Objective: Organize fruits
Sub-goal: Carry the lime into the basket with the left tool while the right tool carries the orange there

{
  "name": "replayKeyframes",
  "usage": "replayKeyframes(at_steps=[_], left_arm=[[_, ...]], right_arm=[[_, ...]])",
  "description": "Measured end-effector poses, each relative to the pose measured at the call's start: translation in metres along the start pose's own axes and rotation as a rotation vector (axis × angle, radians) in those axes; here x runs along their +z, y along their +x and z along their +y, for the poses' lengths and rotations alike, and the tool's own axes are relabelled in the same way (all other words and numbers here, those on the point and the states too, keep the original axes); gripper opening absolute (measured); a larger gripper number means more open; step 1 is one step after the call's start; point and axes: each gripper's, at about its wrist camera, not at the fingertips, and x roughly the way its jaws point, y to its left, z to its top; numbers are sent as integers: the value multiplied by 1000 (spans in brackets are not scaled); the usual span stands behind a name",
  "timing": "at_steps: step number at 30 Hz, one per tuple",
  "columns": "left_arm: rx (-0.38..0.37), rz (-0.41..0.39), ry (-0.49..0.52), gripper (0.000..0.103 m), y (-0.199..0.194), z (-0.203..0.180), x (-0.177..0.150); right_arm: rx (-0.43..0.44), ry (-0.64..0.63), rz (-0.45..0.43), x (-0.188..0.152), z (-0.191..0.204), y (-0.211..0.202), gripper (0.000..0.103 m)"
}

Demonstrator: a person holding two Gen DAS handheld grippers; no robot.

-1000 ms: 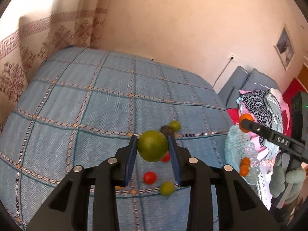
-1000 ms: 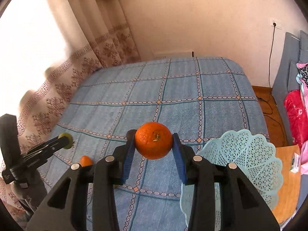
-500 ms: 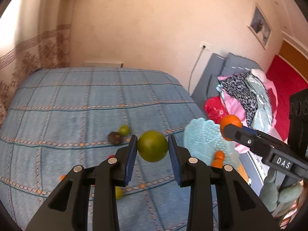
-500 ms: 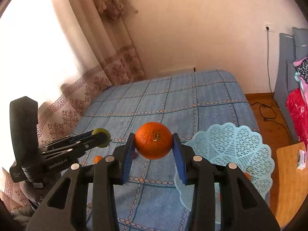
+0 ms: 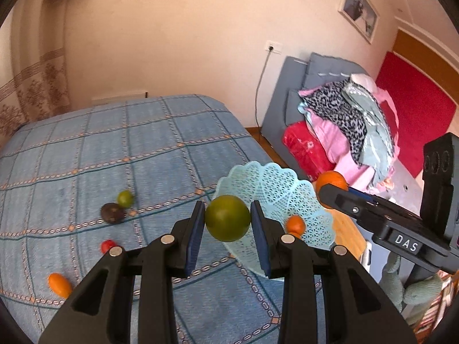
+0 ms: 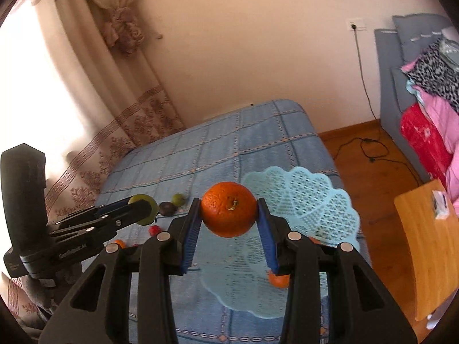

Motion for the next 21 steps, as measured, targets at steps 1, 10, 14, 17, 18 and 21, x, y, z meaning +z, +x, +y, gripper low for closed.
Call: replayKeyframes(at_steps=[1,10,14,17,18,21], left_arm=[[-6,3,8,33,4,-3,0],[-52,29,81,33,39,-27,-8],[-42,61,79,33,50,-26,-12],[-35,74,78,33,56,-24,-12],[-32,75,78,33,56,-24,-13],[-23,84,75,34,60,-22,-15]], right_arm=[[-7,7,-1,-1,-5,1,40],[-84,49,-8,-10,-32,12,40],[-105,64,9,-14,-42,22,40],[-123,66,11,-15,-43,28,40],[-127,67,13,-16,-44,30,40],[-130,80,27,-18,-49,36,40]])
